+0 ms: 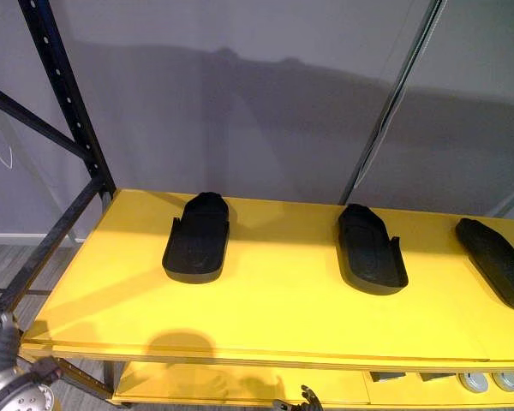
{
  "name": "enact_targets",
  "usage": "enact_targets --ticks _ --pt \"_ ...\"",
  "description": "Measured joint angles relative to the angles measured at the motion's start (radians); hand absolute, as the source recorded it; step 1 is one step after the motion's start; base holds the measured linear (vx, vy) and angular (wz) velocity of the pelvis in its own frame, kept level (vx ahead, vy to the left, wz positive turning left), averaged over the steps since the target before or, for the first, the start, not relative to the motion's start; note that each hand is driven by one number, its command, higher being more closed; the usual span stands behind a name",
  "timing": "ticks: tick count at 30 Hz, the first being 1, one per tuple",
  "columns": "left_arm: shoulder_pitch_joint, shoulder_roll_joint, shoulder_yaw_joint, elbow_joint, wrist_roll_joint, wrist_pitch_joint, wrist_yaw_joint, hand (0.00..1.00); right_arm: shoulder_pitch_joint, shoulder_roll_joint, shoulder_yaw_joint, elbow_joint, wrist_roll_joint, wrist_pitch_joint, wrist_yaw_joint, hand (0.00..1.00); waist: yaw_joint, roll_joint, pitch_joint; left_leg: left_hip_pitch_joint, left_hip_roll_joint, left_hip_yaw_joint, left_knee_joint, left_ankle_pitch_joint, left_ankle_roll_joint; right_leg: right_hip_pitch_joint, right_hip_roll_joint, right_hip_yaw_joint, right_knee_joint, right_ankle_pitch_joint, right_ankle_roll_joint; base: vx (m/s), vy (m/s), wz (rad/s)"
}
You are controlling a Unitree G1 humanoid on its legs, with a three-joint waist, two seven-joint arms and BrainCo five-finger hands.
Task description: Walk over and take plastic housings, then place them on the shelf
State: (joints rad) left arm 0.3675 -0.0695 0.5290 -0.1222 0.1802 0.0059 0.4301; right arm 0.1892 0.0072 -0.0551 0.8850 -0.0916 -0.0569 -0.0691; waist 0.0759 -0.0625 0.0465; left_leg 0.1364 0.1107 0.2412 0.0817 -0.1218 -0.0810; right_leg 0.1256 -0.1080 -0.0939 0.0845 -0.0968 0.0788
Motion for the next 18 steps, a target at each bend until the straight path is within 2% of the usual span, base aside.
enact_targets --ticks 2,6,10,11,13,18 --pt "0.002 -0.002 0.004 0.089 -0.001 0.014 -0.003 1.00 0.000 0.000 0.000 -0.003 -0.012 0.001 0.000 0.00 -0.001 0.000 0.000 -0.001 0.003 0.002 0.008 -0.002 -0.001 -0.001 0.002 0.000 0.001 -0.001 -0.002 0.01 -0.014 -0.02" --pt "-0.006 0.000 -0.007 0.392 -0.024 0.029 -0.045 1.00 0.000 -0.002 0.020 -0.015 -0.019 0.008 -0.001 0.00 -0.008 0.001 0.000 0.003 0.006 0.011 0.008 -0.002 -0.001 -0.005 0.002 0.002 0.006 -0.002 -0.003 0.01 -0.011 -0.05" --pt "-0.010 0.002 -0.054 0.570 -0.037 0.029 -0.087 1.00 0.000 -0.003 0.019 -0.018 -0.019 0.013 -0.005 0.00 -0.008 0.001 0.000 0.004 0.005 0.017 0.006 -0.001 -0.001 -0.013 0.001 0.004 0.011 -0.002 -0.003 -0.02 -0.001 -0.05" --pt "-0.010 0.002 -0.068 0.586 -0.034 0.029 -0.093 0.00 0.000 -0.004 0.019 -0.018 -0.019 0.013 -0.006 0.00 -0.008 0.002 -0.001 0.004 0.005 0.019 0.005 0.000 -0.001 -0.018 0.001 0.005 0.012 -0.002 -0.003 -0.05 0.000 -0.05" --pt "-0.017 0.005 -0.107 0.650 0.022 0.025 -0.127 0.00 0.001 -0.004 0.017 -0.020 -0.019 0.013 -0.009 0.00 -0.010 0.004 -0.002 0.005 0.003 0.022 -0.006 0.007 0.000 -0.025 0.001 0.006 0.013 -0.002 -0.003 -0.04 -0.004 -0.04" --pt "-0.040 0.010 -0.175 0.736 0.052 0.010 -0.177 0.00 0.000 -0.011 0.006 -0.019 -0.018 0.013 -0.010 0.00 -0.010 0.017 -0.008 0.018 -0.002 0.030 -0.043 0.025 -0.002 -0.032 0.002 0.011 0.011 -0.002 -0.002 0.00 -0.005 -0.02"
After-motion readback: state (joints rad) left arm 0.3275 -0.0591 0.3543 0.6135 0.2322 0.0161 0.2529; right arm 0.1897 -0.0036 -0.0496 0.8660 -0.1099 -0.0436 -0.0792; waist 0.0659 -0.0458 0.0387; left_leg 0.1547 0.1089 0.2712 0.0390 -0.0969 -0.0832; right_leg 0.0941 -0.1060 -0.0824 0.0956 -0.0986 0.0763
